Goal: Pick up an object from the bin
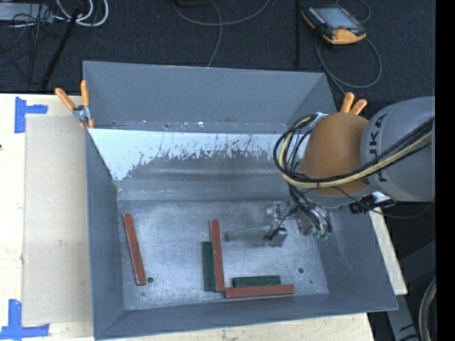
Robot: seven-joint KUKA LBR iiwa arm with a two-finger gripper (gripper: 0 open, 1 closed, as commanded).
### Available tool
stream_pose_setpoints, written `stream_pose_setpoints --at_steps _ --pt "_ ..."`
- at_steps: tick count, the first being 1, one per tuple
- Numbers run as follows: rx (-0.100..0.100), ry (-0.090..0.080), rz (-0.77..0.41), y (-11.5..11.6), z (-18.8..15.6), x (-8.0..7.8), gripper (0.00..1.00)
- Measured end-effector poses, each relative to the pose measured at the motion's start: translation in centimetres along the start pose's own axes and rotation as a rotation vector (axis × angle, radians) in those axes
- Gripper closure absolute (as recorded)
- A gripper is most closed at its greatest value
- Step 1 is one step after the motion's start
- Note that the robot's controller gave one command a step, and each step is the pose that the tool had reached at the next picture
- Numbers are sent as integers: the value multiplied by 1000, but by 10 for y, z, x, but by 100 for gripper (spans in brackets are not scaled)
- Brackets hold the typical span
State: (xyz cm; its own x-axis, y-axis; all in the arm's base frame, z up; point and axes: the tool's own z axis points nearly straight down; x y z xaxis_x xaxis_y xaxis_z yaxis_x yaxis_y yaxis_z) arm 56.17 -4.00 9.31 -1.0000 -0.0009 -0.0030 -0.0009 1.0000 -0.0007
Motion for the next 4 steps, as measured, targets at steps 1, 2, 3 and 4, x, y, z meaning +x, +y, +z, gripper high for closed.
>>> stream_pose_setpoints --at_steps 1,2,3,4 --pt "-1 -1 -3 5 -27 -2 100" --pt "0 -8 -303 13 -147 -48 100" --pt "-1 -1 -300 13 -144 -46 0" --pt "-4 11 -235 41 -14 -46 0"
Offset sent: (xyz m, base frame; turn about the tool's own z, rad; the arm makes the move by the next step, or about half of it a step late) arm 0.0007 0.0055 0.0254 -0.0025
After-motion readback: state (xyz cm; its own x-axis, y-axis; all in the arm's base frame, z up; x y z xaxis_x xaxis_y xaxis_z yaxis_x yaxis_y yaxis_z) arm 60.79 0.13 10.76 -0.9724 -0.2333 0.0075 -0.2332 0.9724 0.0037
